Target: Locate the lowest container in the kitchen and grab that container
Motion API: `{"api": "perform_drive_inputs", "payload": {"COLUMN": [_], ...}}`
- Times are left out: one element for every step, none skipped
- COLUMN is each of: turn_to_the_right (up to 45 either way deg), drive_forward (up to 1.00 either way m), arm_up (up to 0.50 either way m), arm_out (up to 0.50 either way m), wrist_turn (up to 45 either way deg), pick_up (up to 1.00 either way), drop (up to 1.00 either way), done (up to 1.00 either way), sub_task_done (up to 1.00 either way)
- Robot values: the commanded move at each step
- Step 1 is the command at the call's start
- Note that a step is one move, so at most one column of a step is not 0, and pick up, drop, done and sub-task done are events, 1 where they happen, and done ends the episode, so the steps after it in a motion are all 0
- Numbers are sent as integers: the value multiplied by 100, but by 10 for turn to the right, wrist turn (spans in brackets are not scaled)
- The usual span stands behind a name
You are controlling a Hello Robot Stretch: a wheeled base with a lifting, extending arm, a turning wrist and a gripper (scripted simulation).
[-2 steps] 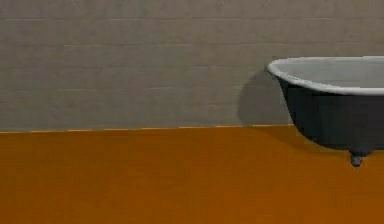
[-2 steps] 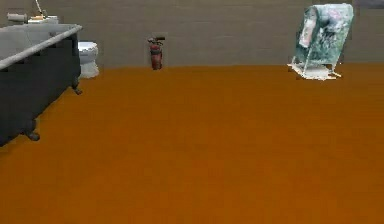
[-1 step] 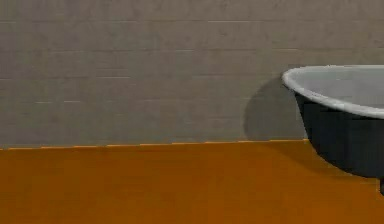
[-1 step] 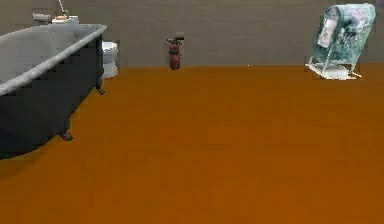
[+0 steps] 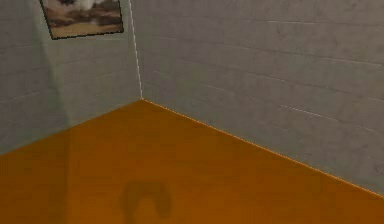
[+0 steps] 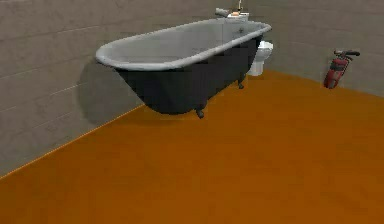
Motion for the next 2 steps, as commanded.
{"api": "perform_drive_inputs", "payload": {"turn_to_the_right": [0,-450], "drive_forward": [45,0], "arm_up": [0,0], "arm_out": [0,0], "wrist_turn": [0,0], "pick_up": [0,0], "drop": [0,0], "done": [0,0], "sub_task_done": [0,0]}}
